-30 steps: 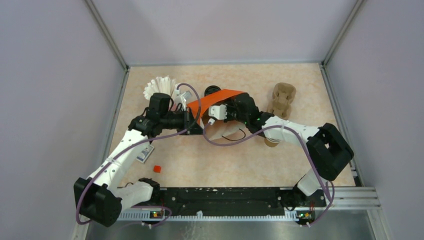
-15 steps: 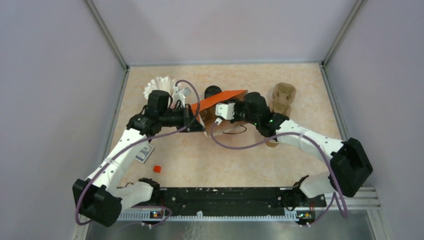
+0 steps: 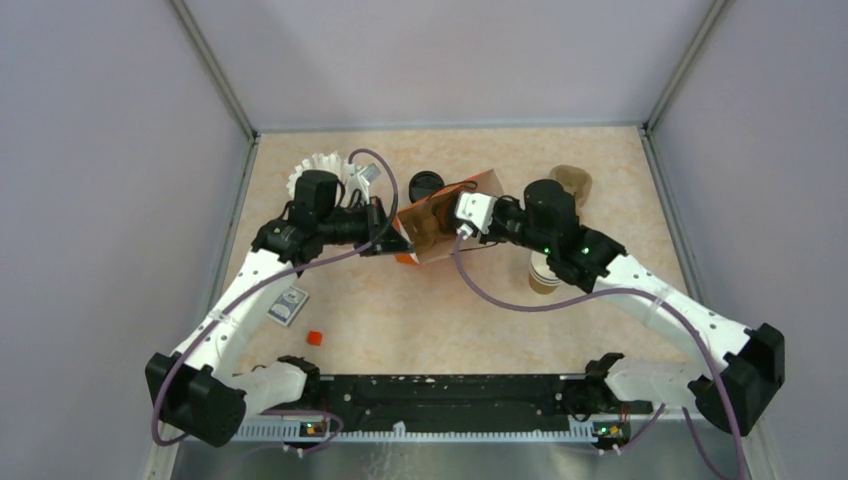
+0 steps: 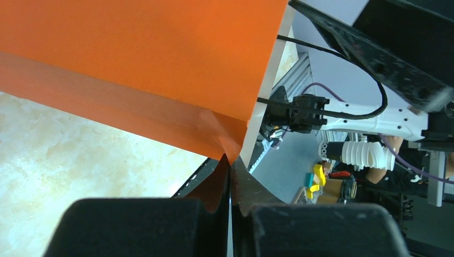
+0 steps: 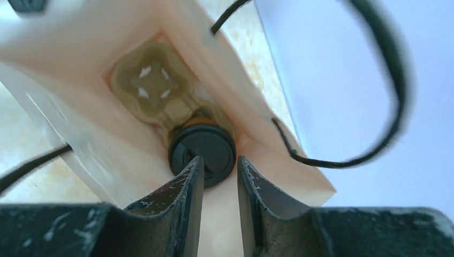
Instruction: Pack the takeout coffee
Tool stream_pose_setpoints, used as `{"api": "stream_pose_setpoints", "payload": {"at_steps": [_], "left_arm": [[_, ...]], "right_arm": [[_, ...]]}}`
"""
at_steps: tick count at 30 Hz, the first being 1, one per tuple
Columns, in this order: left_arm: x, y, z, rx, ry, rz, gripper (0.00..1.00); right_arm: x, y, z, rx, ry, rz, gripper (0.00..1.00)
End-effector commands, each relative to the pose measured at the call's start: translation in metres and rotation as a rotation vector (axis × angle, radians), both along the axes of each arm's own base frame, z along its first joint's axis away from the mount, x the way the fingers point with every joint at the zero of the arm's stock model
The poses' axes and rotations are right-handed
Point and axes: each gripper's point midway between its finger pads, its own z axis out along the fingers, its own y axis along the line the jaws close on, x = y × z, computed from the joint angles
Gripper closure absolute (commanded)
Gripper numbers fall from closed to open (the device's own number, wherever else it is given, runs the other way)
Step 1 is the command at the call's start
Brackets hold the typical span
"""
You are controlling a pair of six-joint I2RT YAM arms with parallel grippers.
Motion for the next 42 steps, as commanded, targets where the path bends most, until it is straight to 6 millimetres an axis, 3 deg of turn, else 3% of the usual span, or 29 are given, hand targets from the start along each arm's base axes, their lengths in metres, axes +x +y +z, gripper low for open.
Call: {"api": "stream_pose_setpoints", "payload": {"at_steps": [1, 5, 15, 22, 27, 33, 36, 42], "left_arm": [[0.006, -0.006, 0.026, -0.046, 0.015, 0.020, 1.00], [0.011, -0.007, 0.031, -0.046, 0.058, 0.056, 1.00], [0.026, -0.009, 0.036, -0.044, 0.137, 0.132, 1.00], [0.041, 0.000, 0.023, -0.011, 0.194, 0.206, 0.98], [0.053, 0.009, 0.014, 0.031, 0.194, 0.236, 0.96], [0.069, 0.008, 0.018, -0.006, 0.201, 0.250, 1.00], [0.074, 0.007, 0.023, -0.012, 0.200, 0.248, 1.00], [0.078, 0.004, 0.025, -0.017, 0.208, 0.240, 1.00]], "right_arm": [[-0.018, 0.007, 0.069, 0.265, 0.086, -0.011, 0.70], [-0.016, -0.003, 0.101, 0.449, 0.178, -0.139, 0.68], [0.021, -0.025, 0.110, 0.623, 0.319, -0.491, 0.67], [0.032, -0.034, 0.101, 0.633, 0.379, -0.625, 0.66], [0.033, -0.040, 0.105, 0.654, 0.368, -0.639, 0.65], [0.039, -0.052, 0.100, 0.630, 0.362, -0.699, 0.65], [0.039, -0.058, 0.099, 0.590, 0.349, -0.696, 0.58], [0.030, -0.074, 0.075, 0.555, 0.405, -0.724, 0.48]]}}
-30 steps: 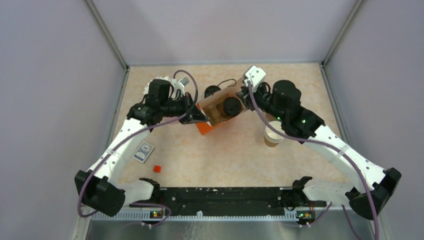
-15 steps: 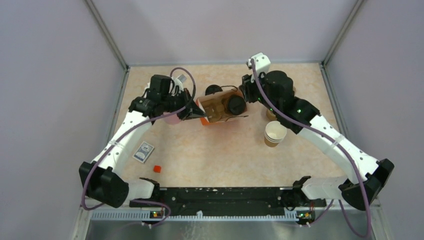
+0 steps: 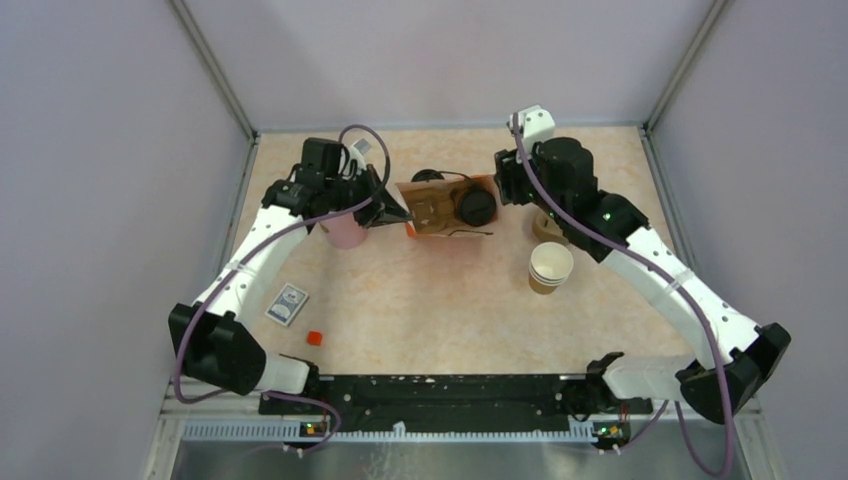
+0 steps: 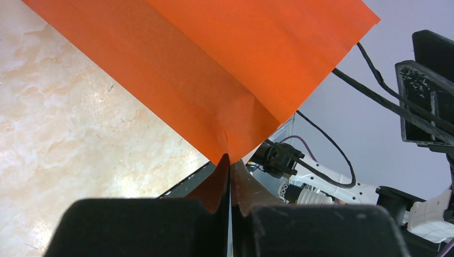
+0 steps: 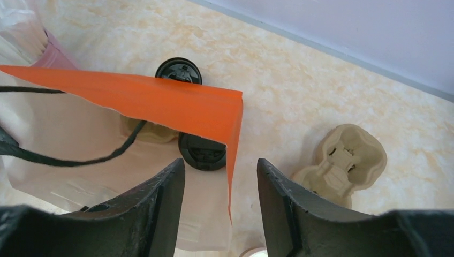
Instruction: Pack the takeout coffee
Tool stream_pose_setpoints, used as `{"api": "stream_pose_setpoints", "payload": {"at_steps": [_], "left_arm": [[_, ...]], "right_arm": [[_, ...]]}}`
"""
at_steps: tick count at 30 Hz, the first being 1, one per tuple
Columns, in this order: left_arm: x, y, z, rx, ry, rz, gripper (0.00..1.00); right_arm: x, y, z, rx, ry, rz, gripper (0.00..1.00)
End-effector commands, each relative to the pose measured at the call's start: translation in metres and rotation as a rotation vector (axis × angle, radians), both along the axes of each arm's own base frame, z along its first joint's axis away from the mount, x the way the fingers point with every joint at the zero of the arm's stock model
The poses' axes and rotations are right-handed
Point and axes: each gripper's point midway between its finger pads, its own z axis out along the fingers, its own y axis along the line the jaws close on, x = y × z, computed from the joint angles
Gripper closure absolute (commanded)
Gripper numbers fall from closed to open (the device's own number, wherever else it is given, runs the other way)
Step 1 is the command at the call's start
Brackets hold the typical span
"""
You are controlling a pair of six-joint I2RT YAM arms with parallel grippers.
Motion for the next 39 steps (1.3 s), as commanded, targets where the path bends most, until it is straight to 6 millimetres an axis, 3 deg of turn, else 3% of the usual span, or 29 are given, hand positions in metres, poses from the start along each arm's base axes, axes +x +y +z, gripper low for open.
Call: {"api": "stream_pose_setpoints", "payload": {"at_steps": [1, 6, 18, 30, 34, 39], "left_arm": [[0.008, -0.003, 0.020, -0.031, -0.045, -0.003, 1.00], [0.009, -0.004, 0.022, -0.033, -0.050, -0.011, 1.00], [0.008, -0.006, 0.022, -0.038, -0.056, -0.031, 1.00], [0.007, -0.005, 0.023, -0.039, -0.058, -0.027, 1.00], [0.009, -0.005, 0.023, -0.038, -0.057, -0.023, 1.00], [0.010, -0.005, 0.026, -0.041, -0.070, -0.020, 1.00]], "right_arm": [[-0.016, -0.011, 0.004, 0.047, 0.010, 0.009, 0.46], [-0.029, -0.016, -0.019, 0.063, 0.052, 0.010, 0.42], [-0.001, -0.012, -0.049, 0.033, 0.093, -0.032, 0.55], [0.004, -0.021, -0.074, 0.009, 0.149, -0.049, 0.59], [0.006, -0.019, -0.073, 0.011, 0.145, -0.039, 0.67], [0.005, -0.017, -0.067, 0.016, 0.151, -0.020, 0.90]]}}
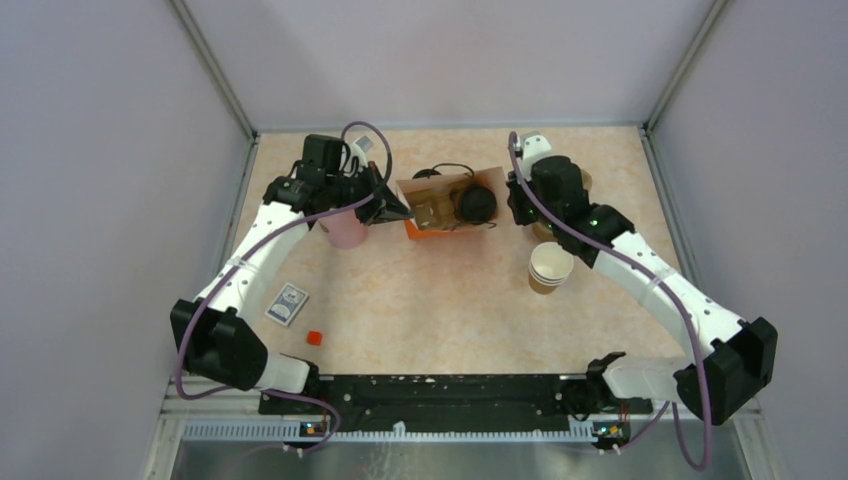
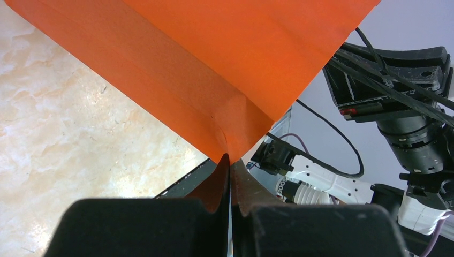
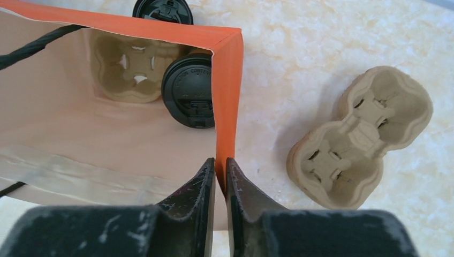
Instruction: Pack the takeout coffee
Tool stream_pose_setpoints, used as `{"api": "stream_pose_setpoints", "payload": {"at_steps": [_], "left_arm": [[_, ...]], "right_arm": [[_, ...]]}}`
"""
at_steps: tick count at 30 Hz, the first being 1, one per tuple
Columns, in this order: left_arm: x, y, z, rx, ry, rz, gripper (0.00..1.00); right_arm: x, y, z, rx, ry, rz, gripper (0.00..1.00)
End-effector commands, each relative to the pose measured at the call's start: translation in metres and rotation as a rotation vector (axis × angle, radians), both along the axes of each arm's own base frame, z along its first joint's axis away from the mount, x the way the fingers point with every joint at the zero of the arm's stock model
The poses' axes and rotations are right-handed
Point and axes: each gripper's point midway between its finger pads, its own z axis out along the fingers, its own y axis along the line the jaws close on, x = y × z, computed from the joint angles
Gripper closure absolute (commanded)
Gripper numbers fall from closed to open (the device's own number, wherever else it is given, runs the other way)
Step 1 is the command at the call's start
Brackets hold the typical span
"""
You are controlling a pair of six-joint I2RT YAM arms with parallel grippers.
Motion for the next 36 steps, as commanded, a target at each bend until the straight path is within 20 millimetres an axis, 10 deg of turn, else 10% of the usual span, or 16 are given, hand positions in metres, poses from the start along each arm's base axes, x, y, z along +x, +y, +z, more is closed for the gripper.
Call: {"api": "stream_pose_setpoints", "payload": {"at_steps": [1, 13, 28, 36], "left_arm": [[0.007, -0.001, 0.022, -0.024, -0.074, 0.001, 1.00], [0.006, 0.002, 0.044, -0.017, -0.091, 0.020, 1.00], [0.013, 0.007, 0.017, 0.060, -0.060, 0.016, 0.99], [0.020, 0.014, 0.014, 0.122, -0.113, 0.028, 0.76]], "right_arm": [[0.006, 0.006, 0.021, 0.043, -0.035, 0.016, 0.94], [0.000, 0.010, 0.057, 0.048, 0.022, 0.036, 1.00], [0.012, 0.016, 0.026, -0.019, 0.131, 0.025, 1.00], [0.025, 0.020, 0.027, -0.010, 0.098, 0.009, 0.91]]}}
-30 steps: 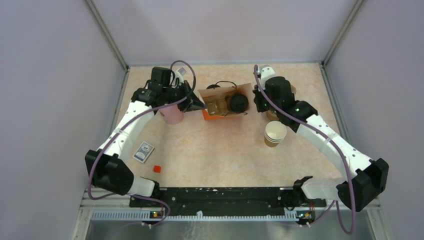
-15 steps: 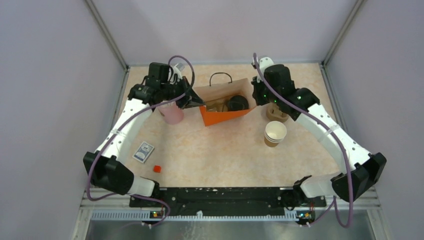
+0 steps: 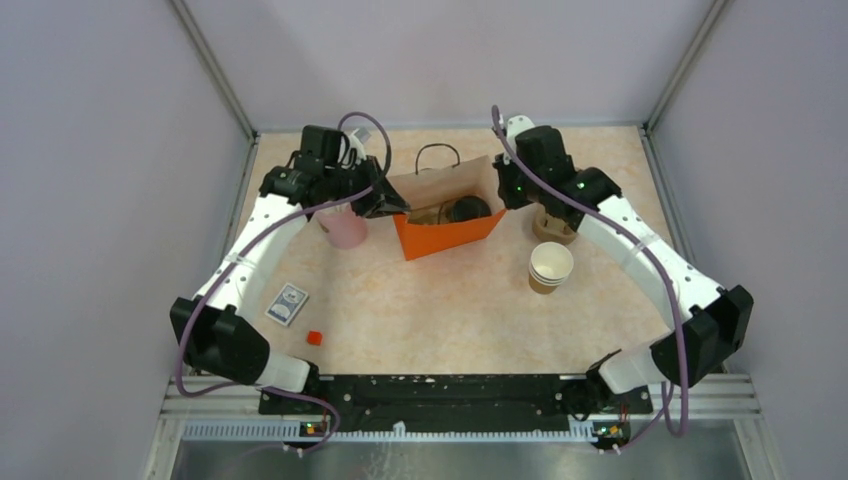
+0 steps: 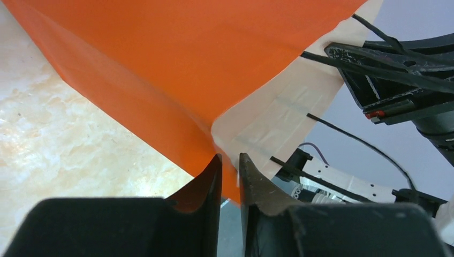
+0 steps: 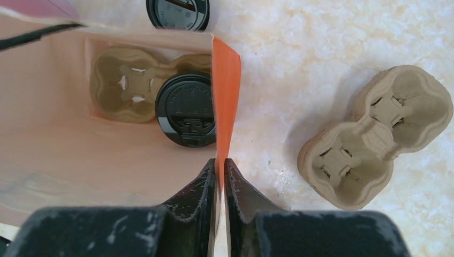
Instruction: Pack the takeout coffee
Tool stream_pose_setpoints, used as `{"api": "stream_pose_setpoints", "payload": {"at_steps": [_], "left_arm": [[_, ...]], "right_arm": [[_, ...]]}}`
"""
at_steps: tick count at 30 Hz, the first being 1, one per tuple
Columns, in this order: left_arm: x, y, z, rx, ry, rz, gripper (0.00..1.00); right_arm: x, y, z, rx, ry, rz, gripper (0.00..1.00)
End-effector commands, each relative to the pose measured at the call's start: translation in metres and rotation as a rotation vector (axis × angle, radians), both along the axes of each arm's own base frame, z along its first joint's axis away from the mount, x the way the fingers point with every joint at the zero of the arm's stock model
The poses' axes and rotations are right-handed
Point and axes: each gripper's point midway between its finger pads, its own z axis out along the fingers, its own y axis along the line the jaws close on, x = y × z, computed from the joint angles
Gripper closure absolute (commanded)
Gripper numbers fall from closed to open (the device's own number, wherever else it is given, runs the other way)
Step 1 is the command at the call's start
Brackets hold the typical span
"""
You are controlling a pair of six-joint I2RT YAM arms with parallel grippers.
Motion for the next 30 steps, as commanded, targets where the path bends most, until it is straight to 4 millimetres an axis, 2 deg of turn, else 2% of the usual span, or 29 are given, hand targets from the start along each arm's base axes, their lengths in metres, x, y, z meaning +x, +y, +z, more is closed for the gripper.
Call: {"api": "stream_pose_setpoints", "payload": {"at_steps": [1, 7, 11, 14, 16, 18, 19, 23, 25, 30], "left_arm": [[0.013, 0.007, 0.009, 0.049, -0.087, 0.009, 0.71], [0.021, 0.007, 0.024, 0.056, -0.145, 0.006, 0.58], [0.030, 0.011, 0.037, 0.089, -0.199, 0.025, 0.48], [0.037, 0.018, 0.051, 0.121, -0.256, 0.056, 0.41], [0.043, 0.024, 0.062, 0.147, -0.302, 0.093, 0.29], [0.048, 0.032, 0.073, 0.175, -0.352, 0.130, 0.06], [0.050, 0.036, 0.077, 0.196, -0.378, 0.149, 0.02], [0.055, 0.058, 0.087, 0.298, -0.445, 0.222, 0.01], [0.055, 0.073, 0.084, 0.369, -0.448, 0.263, 0.01], [0.051, 0.123, 0.074, 0.564, -0.418, 0.407, 0.01]], "right_arm": [[0.016, 0.001, 0.012, 0.015, -0.048, -0.027, 0.90], [0.027, 0.004, 0.009, 0.000, -0.057, -0.032, 0.87], [0.033, 0.007, 0.023, 0.013, -0.089, -0.028, 0.82], [0.038, 0.006, 0.039, 0.023, -0.114, -0.051, 0.74], [0.039, 0.006, 0.050, 0.046, -0.130, -0.066, 0.68], [0.038, 0.007, 0.062, 0.075, -0.149, -0.070, 0.64], [0.037, 0.007, 0.068, 0.089, -0.156, -0.069, 0.64], [0.032, 0.004, 0.086, 0.104, -0.181, -0.071, 0.63], [0.030, 0.000, 0.097, 0.103, -0.199, -0.081, 0.62], [0.014, -0.010, 0.139, 0.166, -0.269, -0.096, 0.59]]}}
